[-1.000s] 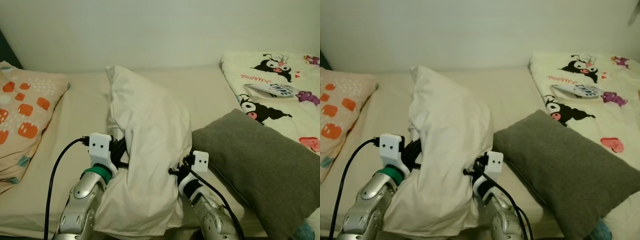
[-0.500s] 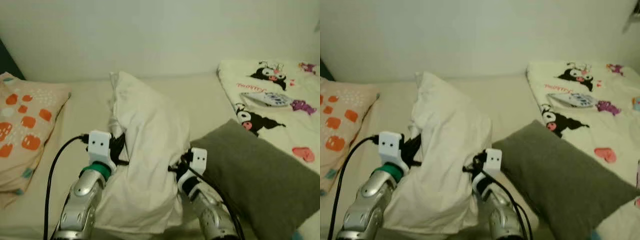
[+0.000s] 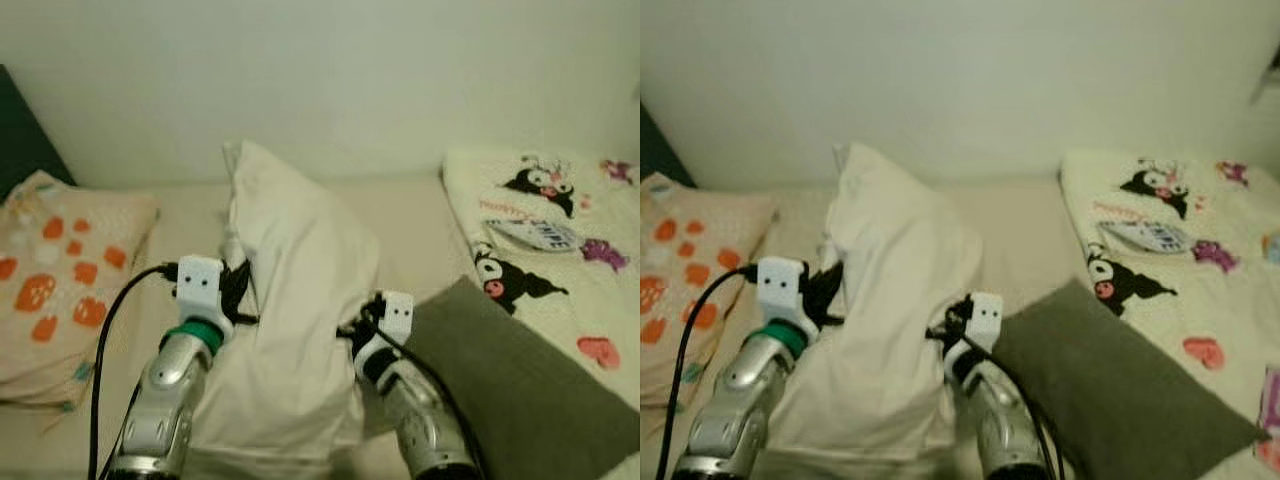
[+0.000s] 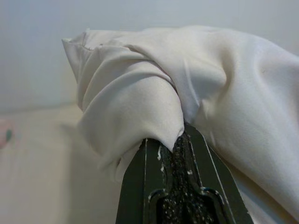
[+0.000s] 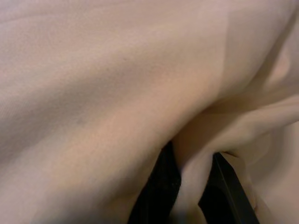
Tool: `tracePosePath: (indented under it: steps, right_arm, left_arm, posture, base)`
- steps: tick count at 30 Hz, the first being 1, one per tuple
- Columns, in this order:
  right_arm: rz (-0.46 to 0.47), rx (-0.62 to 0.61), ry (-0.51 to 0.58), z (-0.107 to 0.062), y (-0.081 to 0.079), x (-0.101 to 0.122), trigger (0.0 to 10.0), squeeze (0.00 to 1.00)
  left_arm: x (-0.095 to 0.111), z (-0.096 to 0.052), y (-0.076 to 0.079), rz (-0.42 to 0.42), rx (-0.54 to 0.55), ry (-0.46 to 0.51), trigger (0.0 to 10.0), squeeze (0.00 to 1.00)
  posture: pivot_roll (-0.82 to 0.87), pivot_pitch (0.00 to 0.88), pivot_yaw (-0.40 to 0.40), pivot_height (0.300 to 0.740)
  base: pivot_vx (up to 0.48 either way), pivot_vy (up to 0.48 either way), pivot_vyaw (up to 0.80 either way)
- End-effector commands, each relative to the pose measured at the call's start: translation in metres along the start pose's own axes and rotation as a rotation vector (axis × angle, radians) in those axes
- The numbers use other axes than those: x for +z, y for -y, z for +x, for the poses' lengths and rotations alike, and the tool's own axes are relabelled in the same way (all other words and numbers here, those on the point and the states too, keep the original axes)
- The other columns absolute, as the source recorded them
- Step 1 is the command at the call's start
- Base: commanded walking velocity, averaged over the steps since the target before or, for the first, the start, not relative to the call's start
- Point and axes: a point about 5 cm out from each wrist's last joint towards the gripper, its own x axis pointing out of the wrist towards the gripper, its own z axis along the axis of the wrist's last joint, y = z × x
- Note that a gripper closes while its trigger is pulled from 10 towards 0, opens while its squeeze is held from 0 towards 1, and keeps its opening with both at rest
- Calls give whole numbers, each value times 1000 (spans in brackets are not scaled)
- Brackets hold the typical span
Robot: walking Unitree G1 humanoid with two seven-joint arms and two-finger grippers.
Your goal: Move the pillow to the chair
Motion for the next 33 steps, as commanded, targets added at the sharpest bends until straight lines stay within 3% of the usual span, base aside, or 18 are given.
tracePosePath:
  steps: [1, 8, 13, 23, 33]
  right_arm:
    - [39, 92, 83, 14, -28, 17, 10000, 0]
    - [41, 108, 133, 18, -33, 33, 10000, 0]
    - [-15, 71, 172, 21, -31, 45, 10000, 0]
    - [-45, 79, 188, 19, -32, 51, 10000, 0]
    - [-40, 88, 208, 18, -38, 55, 10000, 0]
  left_arm:
    - [10, 5, 9, 35, -38, 53, 10000, 0]
    - [24, 11, 12, 42, -55, 101, 10000, 0]
    - [31, 15, 13, 35, -51, 116, 10000, 0]
    - [36, 14, 14, 67, -52, 141, 10000, 0]
    - [41, 17, 19, 72, -74, 156, 10000, 0]
  posture:
    - [84, 0, 119, 740]
    - [77, 0, 114, 740]
    - [71, 0, 91, 740]
    - [72, 0, 71, 740]
    - [65, 0, 75, 740]
  base:
    - [0, 0, 0]
    - [0, 0, 0]
    - [0, 0, 0]
    - [0, 0, 0]
    - [0, 0, -800]
